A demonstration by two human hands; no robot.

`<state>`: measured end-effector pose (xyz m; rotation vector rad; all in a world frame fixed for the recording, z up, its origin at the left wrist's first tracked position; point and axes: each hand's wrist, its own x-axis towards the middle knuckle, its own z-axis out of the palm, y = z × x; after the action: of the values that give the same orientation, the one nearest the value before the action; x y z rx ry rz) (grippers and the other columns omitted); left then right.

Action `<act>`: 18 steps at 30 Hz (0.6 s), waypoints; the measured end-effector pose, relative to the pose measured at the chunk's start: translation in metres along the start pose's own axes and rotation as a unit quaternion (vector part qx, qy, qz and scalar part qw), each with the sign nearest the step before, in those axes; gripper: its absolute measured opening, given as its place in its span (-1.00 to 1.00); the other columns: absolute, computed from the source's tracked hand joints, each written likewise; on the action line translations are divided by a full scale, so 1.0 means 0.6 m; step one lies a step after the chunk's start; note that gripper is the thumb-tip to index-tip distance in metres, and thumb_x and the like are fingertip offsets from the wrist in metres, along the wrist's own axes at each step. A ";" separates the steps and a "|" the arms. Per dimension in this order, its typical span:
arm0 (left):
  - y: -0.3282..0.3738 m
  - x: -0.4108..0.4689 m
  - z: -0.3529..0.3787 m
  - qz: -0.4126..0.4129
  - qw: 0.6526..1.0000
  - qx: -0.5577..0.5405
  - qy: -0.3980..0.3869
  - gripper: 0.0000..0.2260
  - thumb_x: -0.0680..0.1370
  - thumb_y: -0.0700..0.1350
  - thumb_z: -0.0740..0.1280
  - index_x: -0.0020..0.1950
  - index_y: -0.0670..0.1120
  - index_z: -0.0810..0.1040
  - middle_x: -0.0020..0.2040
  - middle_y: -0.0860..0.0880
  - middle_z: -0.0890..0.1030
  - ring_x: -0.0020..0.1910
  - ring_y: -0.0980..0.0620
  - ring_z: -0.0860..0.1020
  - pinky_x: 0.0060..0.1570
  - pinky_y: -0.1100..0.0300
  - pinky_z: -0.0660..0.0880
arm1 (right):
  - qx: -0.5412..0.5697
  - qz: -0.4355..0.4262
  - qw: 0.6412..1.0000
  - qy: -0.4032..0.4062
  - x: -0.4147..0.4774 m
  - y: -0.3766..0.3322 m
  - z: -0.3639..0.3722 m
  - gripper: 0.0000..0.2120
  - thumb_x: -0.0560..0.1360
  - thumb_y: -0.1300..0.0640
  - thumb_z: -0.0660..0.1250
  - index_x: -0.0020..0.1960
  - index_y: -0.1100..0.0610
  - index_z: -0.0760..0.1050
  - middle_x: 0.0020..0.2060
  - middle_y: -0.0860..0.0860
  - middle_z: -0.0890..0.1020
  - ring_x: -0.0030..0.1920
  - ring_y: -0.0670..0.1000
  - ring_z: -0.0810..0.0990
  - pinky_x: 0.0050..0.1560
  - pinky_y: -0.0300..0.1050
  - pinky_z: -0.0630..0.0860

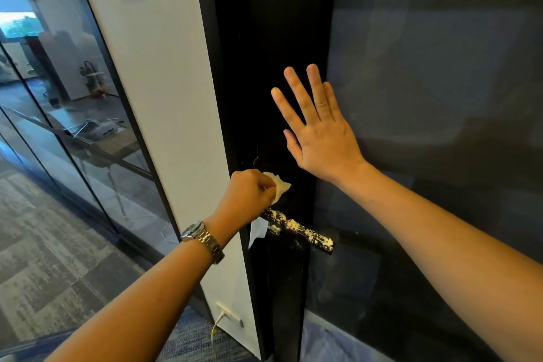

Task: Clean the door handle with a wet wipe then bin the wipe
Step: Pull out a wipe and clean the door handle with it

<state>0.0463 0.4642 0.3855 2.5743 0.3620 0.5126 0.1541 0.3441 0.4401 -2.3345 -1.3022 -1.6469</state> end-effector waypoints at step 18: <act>-0.003 0.018 0.005 -0.185 0.975 -0.126 0.011 -0.88 0.43 -0.23 0.33 -0.14 -0.26 0.62 -0.19 -0.18 0.56 -0.24 -0.03 0.51 -0.17 0.15 0.55 | 0.023 0.003 1.000 -0.006 -0.001 0.000 -0.004 -0.42 0.54 -0.01 0.14 0.51 0.13 0.15 0.49 0.21 0.20 0.48 0.30 0.11 0.46 0.14 0.09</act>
<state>0.0570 0.4681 0.3855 2.1895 0.7189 0.4183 0.1523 0.3428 0.4409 -2.3238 -1.3194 -1.5873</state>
